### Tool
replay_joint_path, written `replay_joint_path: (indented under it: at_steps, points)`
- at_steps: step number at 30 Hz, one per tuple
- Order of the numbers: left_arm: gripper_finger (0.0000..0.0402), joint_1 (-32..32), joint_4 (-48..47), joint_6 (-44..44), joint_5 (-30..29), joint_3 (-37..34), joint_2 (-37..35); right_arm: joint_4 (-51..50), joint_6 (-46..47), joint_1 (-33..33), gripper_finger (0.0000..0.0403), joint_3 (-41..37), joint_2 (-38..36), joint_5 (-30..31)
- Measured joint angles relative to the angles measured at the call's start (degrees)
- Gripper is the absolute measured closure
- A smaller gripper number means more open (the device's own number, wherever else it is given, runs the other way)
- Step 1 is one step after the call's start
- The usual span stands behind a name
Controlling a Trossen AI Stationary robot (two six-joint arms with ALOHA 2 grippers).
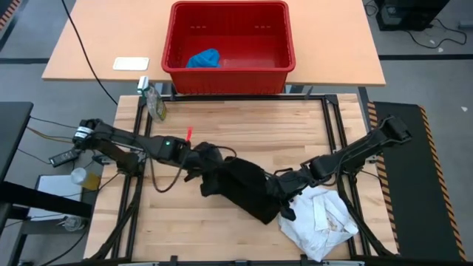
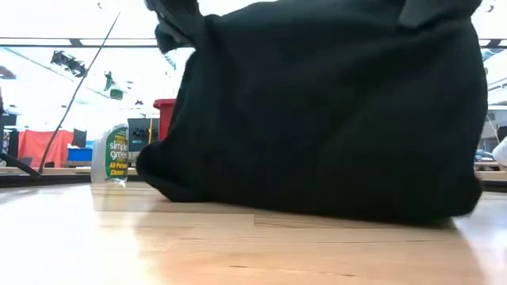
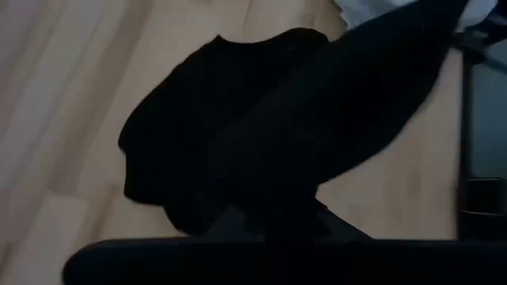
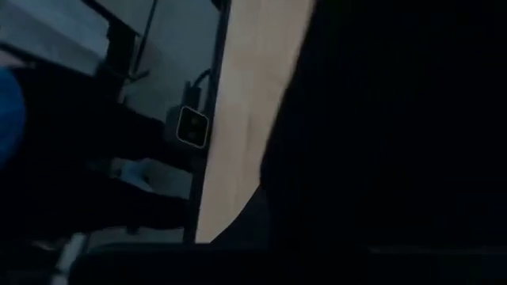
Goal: Fold laundry
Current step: Fold the black shirt
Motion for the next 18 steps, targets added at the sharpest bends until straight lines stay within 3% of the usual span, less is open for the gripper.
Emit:
replay_joint_path:
  at_steps: [7,18]
  points:
    - [0.0396,4.5,1.3,4.2,2.2,0.0,5.4,7.6,6.2,-0.7,0.0390,-8.4,0.0,0.6]
    - [0.0396,13.0,-0.8,10.4,8.1,0.0,11.1,8.2,15.4,-7.5,0.0391,-13.6,0.0,-0.9]
